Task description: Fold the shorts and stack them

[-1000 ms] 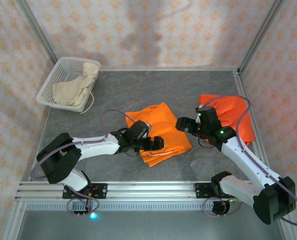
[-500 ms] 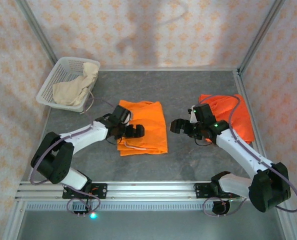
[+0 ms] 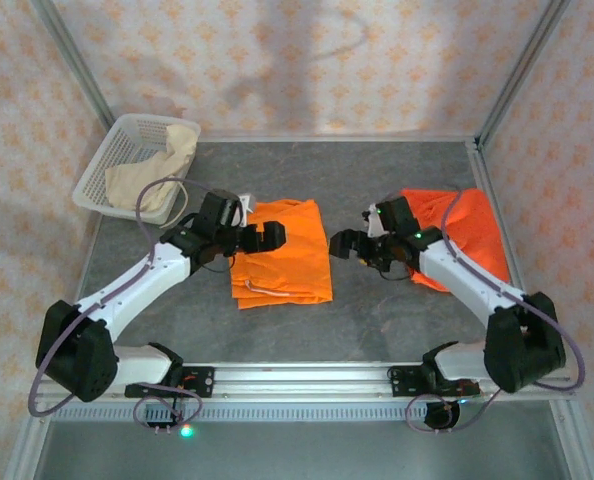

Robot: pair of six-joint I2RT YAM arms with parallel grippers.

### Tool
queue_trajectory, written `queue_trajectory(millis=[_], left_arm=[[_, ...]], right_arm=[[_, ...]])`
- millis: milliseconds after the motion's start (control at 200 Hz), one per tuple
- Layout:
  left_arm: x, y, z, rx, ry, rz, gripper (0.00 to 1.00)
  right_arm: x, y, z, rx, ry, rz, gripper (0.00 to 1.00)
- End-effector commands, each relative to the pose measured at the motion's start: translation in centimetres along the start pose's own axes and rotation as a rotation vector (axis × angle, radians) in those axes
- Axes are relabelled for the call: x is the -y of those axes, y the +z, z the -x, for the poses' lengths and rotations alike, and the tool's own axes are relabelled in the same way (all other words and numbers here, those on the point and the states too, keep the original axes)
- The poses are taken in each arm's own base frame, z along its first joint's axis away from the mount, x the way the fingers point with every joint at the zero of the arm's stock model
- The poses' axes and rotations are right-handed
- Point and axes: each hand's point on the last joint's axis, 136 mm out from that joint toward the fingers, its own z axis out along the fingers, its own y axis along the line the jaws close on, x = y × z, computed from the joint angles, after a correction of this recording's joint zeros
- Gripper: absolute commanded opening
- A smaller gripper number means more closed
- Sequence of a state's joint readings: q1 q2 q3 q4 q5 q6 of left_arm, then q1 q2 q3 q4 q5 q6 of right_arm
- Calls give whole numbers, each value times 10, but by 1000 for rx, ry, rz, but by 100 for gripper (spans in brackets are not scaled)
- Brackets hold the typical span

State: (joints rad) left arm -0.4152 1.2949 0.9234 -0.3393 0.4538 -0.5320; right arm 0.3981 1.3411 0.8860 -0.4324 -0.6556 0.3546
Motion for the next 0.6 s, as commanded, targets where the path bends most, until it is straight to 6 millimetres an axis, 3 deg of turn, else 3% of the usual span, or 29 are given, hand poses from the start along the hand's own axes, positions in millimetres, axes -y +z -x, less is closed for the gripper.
queue_trajectory(millis=[0, 290, 596], left_arm=[[-21, 15, -7, -19, -106, -3, 100], [-72, 50, -45, -85, -217, 81, 100], [-102, 51, -84, -118, -250, 142, 100]], right_arm=[[-23, 7, 23, 11, -33, 85, 100], [-28, 52, 42, -85, -29, 125, 100], [-16, 91, 46, -147, -33, 138, 99]])
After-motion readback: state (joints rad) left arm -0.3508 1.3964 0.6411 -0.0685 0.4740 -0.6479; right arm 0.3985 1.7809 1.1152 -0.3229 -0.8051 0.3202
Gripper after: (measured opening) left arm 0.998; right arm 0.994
